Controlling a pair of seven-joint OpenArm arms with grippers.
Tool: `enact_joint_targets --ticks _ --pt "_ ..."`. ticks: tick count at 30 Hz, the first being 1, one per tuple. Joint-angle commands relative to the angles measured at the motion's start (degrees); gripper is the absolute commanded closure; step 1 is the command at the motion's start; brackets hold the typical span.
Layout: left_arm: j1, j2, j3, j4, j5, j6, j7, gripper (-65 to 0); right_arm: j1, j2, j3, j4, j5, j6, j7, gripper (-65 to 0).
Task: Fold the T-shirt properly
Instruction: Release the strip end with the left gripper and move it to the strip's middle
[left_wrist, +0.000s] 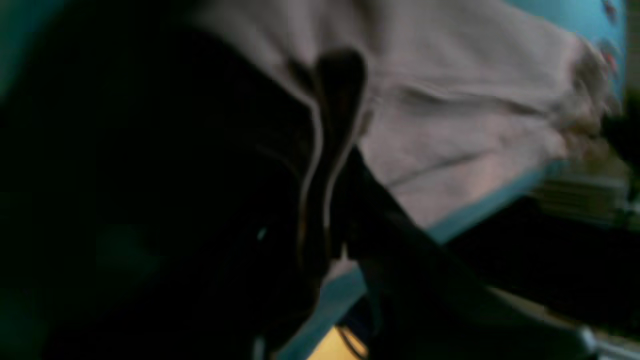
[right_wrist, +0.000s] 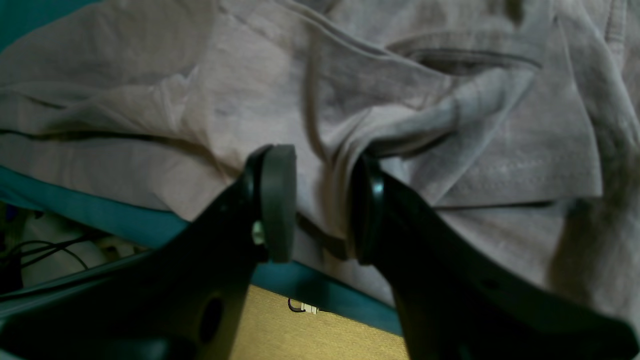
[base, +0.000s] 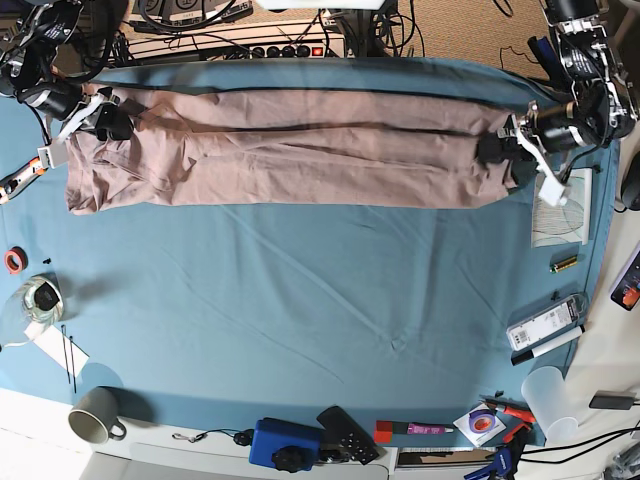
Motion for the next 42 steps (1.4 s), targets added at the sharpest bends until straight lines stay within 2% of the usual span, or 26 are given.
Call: enact_joint_targets --ticks 1,4,13,15,17,20,25,30,32,35,39,42 --pt "-1.4 -0.7 -0.1 1.8 -3.1 -0.6 -0.1 0.0 0.2 1.1 0.5 0.9 1.4 0.1 1.0 -18.9" --pt "-2.4 -0.7 -0.1 4.1 -5.2 -1.9 0.1 0.0 0.2 1.2 0.5 0.9 1.4 0.1 1.0 -18.9" --pt "-2.5 -0.6 0.9 12.6 -5.2 -1.9 0.0 0.0 0.4 1.1 0.5 0.9 1.4 0.1 1.6 -18.9" --pt "-2.5 -0.6 3.4 14.8 -5.2 -2.5 -0.1 0.0 0.8 1.1 0.5 0.9 1.2 0.1 1.6 -18.9" --pt "-2.4 -0.6 7.3 16.6 -5.2 -4.8 -0.2 0.0 1.5 1.1 0.5 0.9 1.2 0.1 1.7 -18.9" --pt "-2.4 0.3 13.6 18.5 -4.5 -4.9 -1.2 0.0 3.0 1.1 0.5 0.9 0.2 0.1 1.7 -18.9" --pt "-3.4 5.7 20.4 19.0 1.6 -4.7 -5.6 0.0 4.8 1.1 0.5 0.9 -0.9 0.1 1.7 -18.9" --pt "-5.1 10.9 27.9 18.6 7.0 -4.7 -7.4 0.0 5.1 1.1 0.5 0.9 -1.5 0.1 1.9 -18.9" --pt "-5.4 13.0 31.3 18.4 11.4 -4.6 -10.3 0.0 5.1 1.1 0.5 0.9 -1.9 0.1 1.9 -18.9" --pt "-6.0 15.8 36.4 17.9 17.2 -2.9 -11.9 0.0 5.1 1.1 0.5 0.9 -1.8 0.1 1.9 -18.9" --pt "-6.1 18.7 43.2 17.9 26.1 -2.3 -15.4 0.0 5.1 1.1 0.5 0.9 -1.9 0.1 1.9 -18.9" --pt "-6.3 20.4 47.8 17.9 32.7 0.3 -17.3 0.0 5.1 1.1 0.5 0.9 -1.8 0.1 1.9 -18.9"
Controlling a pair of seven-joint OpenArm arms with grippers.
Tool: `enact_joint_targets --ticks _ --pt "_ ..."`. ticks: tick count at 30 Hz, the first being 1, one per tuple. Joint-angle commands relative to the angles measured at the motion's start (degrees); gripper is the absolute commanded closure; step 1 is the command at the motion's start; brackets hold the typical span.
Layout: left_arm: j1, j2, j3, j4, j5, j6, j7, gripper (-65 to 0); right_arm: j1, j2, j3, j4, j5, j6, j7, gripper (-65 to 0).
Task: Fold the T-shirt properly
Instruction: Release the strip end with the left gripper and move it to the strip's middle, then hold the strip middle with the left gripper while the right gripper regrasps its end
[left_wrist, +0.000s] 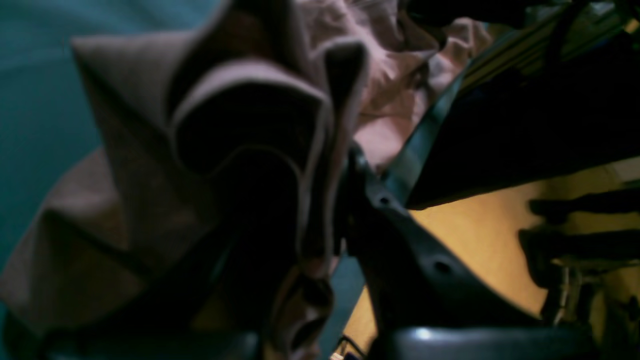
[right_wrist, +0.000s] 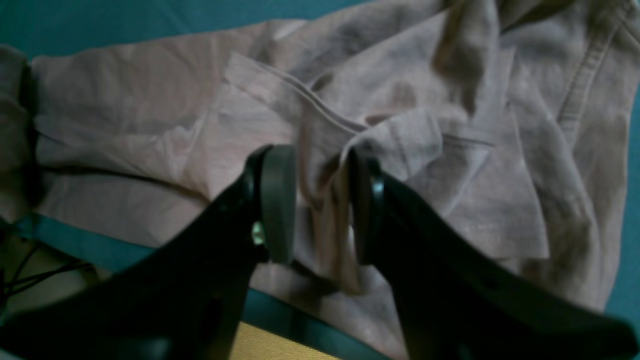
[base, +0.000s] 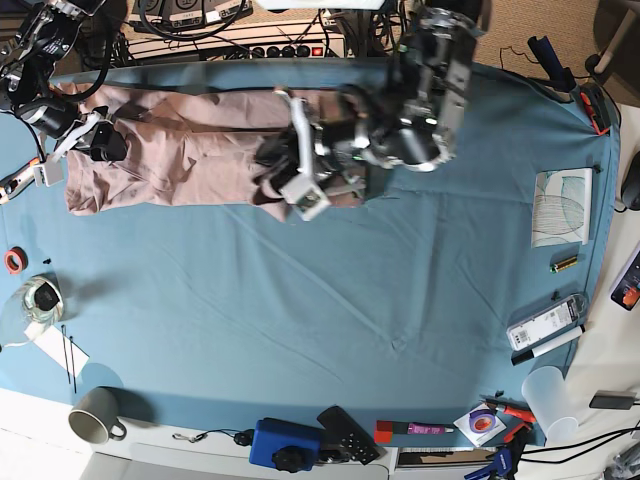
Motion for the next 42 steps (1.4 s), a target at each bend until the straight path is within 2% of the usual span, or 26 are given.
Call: enact_joint_targets --ticks 1,7,11,13,15,16,18,24,32,35,42 --pt "-1.0 1.0 1.4 1.0 0.7 0.5 -1.9 0.0 0.3 1.2 0.5 0.9 1.2 0.1 1.2 -18.9" --pt "-1.2 2.6 7.0 1.0 8.5 4.2 -4.0 0.0 0.3 1.2 0.5 0.9 1.2 0.1 1.3 -18.9" --pt "-1.2 3.1 8.8 1.0 8.8 3.2 -4.0 0.0 0.3 1.2 0.5 0.9 1.2 0.1 1.3 -18.9" --pt "-1.2 3.1 9.1 1.0 8.8 2.3 -4.0 -13.6 0.3 1.2 0.5 0.9 1.2 0.1 1.3 -18.9" --pt "-1.2 3.1 9.1 1.0 8.8 3.5 -4.1 -28.0 0.3 1.2 0.5 0.9 1.2 0.1 1.3 -18.9" --pt "-1.2 3.1 9.1 1.0 8.8 4.7 -4.6 -32.9 0.3 1.2 0.5 0.9 1.2 0.1 1.3 -18.9" --pt "-1.2 3.1 9.1 1.0 8.8 6.6 -5.6 -37.0 0.3 1.2 0.5 0.9 1.2 0.1 1.3 -18.9" --pt "-1.2 3.3 9.1 1.0 10.5 7.7 -5.1 -36.9 0.3 1.2 0.5 0.9 1.2 0.1 1.3 -18.9" --pt "-1.2 3.3 9.1 1.4 10.5 7.8 1.8 -36.9 0.3 1.8 0.8 0.9 3.7 0.1 1.2 -18.9" --pt "-1.2 3.3 9.1 1.4 10.5 7.8 3.8 -36.9 0.3 3.3 1.6 0.9 5.9 0.1 1.2 -18.9" --pt "-1.0 3.3 9.1 1.4 10.4 7.8 4.0 -36.9 0.3 7.4 4.9 0.9 5.4 0.1 1.3 -18.9"
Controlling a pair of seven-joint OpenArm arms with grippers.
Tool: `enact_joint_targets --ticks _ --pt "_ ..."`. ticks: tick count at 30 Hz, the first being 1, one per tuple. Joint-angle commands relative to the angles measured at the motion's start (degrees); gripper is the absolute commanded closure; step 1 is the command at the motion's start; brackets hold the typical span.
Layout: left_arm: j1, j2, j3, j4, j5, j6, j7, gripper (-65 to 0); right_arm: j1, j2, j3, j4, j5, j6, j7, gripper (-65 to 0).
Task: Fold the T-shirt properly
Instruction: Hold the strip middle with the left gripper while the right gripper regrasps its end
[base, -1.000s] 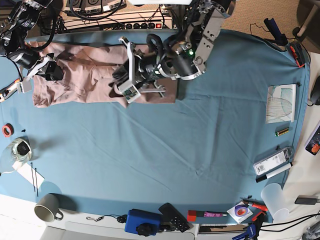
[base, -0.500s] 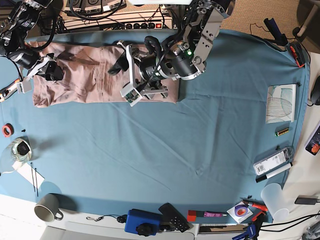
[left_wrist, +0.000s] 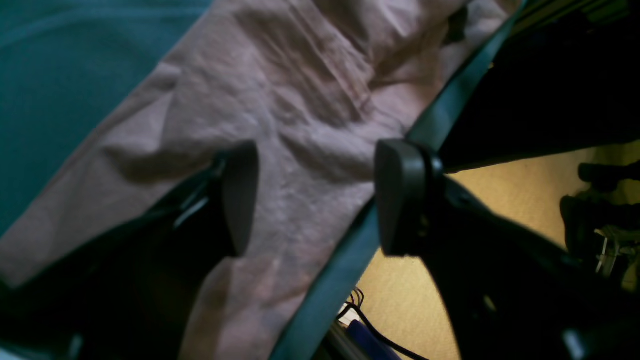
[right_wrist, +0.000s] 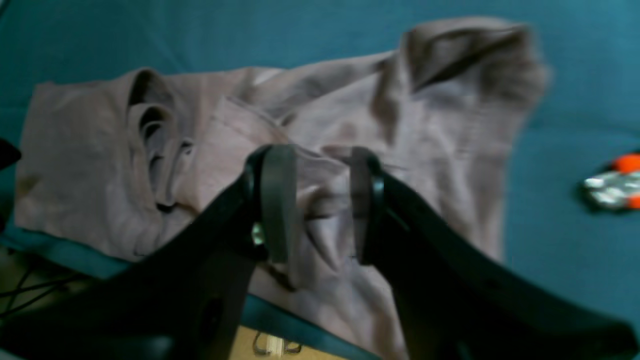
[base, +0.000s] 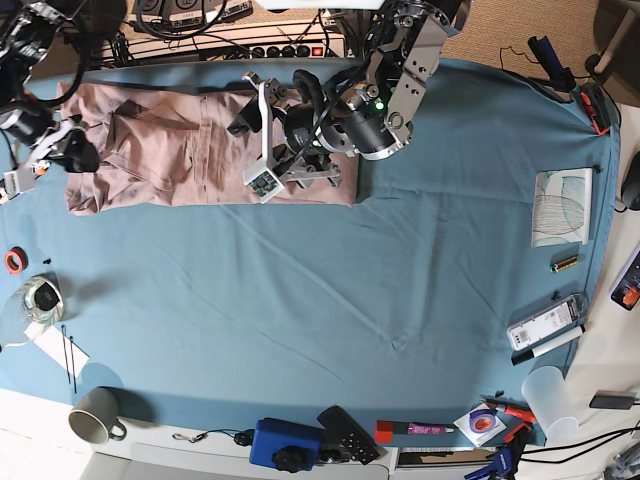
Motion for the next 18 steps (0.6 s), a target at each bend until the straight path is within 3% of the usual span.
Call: enact_joint_targets --ticks 1,6,12,16,18 --pt "-0.5 1.0 0.3 1.2 -1.0 0.0 -0.9 -36.9 0.3 2.1 1.2 0.9 0.7 0.1 1.3 -18.9" --pt "-0.2 0.9 0.3 1.2 -1.0 0.0 -1.2 -36.9 0.3 5.3 1.9 0.9 -3.1 0.1 1.2 -18.9" --pt "0.7 1.0 0.3 1.2 -0.9 0.0 -1.4 -36.9 0.3 6.8 1.9 0.9 -4.4 0.1 0.5 -19.1" --pt "1.8 1.0 0.3 1.2 -0.8 0.0 -2.4 -36.9 0.1 6.8 1.9 0.9 -10.4 0.1 0.3 -29.8" --pt "1.8 1.0 0.3 1.2 -0.6 0.0 -2.4 -36.9 0.2 6.7 1.9 0.9 -10.1 0.1 0.3 -30.2"
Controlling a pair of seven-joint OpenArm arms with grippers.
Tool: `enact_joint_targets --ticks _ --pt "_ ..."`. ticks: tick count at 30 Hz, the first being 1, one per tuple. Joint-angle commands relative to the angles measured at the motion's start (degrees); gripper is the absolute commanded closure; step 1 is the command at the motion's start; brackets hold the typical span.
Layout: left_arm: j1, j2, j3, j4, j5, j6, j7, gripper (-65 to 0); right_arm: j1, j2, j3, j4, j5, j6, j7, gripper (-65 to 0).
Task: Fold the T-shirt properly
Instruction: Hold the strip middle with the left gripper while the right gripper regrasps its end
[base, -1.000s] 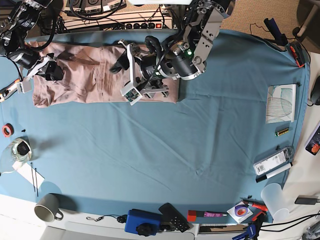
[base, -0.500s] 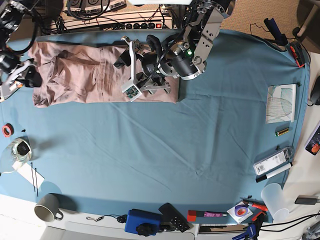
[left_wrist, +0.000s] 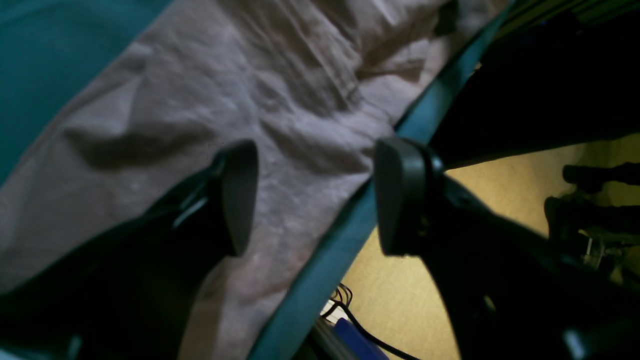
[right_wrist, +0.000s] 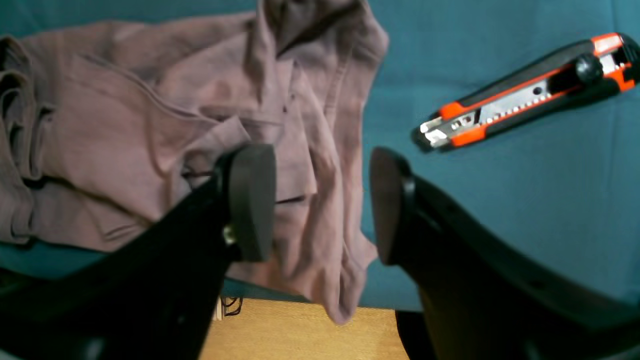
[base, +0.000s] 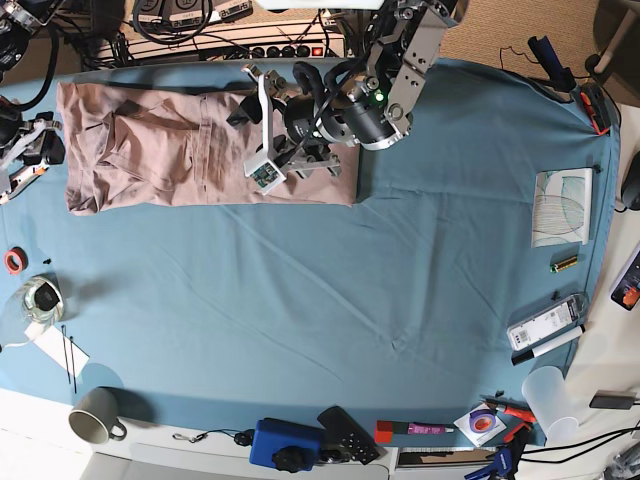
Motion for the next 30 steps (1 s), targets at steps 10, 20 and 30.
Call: enact_joint_targets --ticks 10,20,30 --pt "0.3 0.9 0.3 1.1 -0.6 0.0 -1.1 -36.9 1.9 1.7 0.6 -9.2 -4.3 -0.1 14.7 -30.2" --pt "0.9 0.9 0.3 1.1 -0.6 0.0 -1.3 -36.9 10.6 2.9 0.6 -32.7 2.6 0.1 6.9 -30.1" --pt "0.8 0.9 0.3 1.1 -0.6 0.0 -1.5 -36.9 11.9 3.7 -3.6 -41.0 21.3 0.1 1.1 -30.1"
